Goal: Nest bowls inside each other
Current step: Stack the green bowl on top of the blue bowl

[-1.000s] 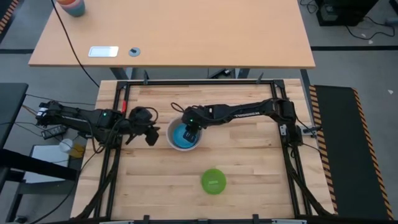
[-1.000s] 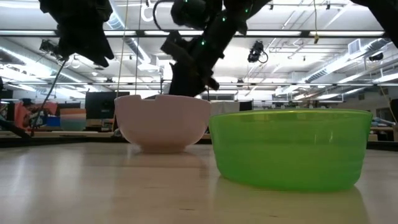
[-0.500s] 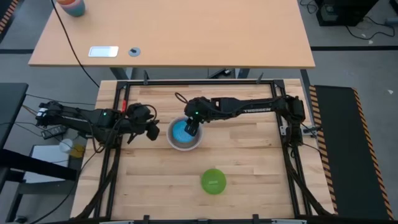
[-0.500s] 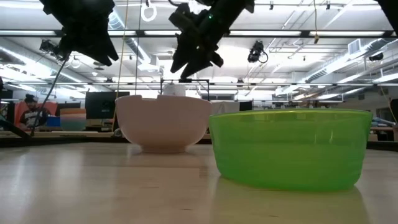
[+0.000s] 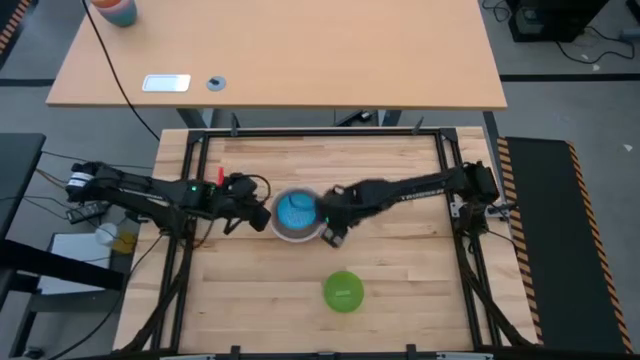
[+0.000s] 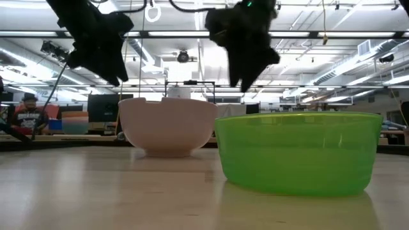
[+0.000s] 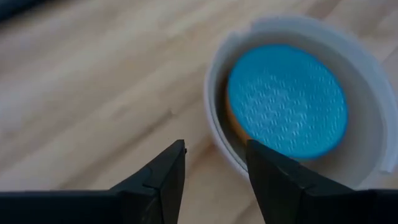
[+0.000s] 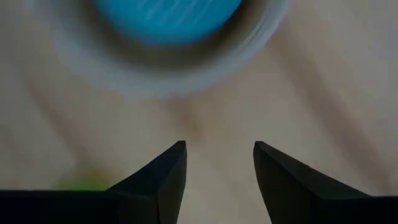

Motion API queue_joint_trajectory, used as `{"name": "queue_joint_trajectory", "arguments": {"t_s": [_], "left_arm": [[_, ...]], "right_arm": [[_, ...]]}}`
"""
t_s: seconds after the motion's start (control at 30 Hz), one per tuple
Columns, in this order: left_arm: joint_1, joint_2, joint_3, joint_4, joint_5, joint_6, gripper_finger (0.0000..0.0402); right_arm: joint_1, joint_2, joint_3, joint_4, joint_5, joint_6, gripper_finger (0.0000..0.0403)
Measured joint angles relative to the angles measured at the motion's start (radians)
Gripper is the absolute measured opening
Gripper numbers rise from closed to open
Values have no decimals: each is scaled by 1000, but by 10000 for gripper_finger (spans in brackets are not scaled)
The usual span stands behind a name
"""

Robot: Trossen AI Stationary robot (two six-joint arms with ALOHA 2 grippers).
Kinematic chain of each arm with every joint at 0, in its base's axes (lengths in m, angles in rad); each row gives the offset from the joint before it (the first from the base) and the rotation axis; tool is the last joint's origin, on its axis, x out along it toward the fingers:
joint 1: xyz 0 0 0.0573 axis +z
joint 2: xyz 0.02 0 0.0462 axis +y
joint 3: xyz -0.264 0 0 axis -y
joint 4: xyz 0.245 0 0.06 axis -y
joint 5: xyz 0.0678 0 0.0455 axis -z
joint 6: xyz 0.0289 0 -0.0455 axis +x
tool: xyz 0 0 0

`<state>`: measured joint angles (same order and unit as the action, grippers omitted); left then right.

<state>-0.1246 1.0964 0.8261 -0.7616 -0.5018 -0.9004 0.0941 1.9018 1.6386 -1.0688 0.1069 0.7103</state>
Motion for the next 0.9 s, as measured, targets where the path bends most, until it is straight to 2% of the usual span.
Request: {"name": "queue_joint_trajectory", "arguments": {"t_s": [0.1,0.23,0.33,0.47,0.63,0.9], "left_arm": [[-9,24,0,6,57,-53,173],[-36,25,0,20,76,-101,173],[-47,21,0,30,76,-102,173],[-55,18,0,29,77,-101,173],[-55,18,0,26,96,-89,173],[-55,18,0,25,123,-80,173]], "right_arm": [[73,2,0,-36,-72,51,193],[143,28,0,-3,-69,73,193],[150,61,-1,31,-85,80,193],[161,106,0,43,-57,105,193],[188,143,-1,58,-128,100,192],[219,197,-1,70,-131,56,185]]}}
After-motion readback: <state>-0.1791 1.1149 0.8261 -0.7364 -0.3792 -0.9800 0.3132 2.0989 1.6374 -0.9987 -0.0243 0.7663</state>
